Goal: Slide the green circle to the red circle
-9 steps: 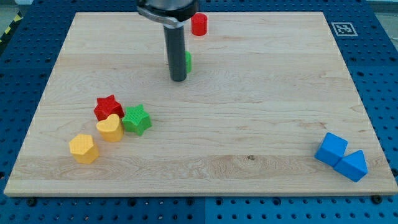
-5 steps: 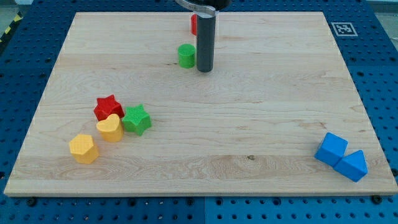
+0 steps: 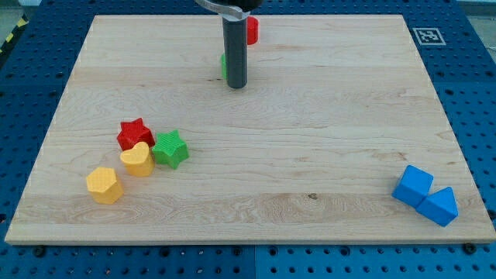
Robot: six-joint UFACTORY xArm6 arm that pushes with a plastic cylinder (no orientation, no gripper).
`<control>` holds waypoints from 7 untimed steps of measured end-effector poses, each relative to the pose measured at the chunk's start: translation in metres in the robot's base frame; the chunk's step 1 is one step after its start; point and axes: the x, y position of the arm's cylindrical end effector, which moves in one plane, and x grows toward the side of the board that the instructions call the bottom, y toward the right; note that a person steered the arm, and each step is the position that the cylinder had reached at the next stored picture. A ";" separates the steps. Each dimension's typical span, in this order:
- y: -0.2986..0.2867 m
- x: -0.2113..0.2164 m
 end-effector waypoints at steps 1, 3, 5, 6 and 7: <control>-0.001 -0.002; -0.012 -0.007; -0.028 -0.011; -0.029 -0.029; -0.029 -0.048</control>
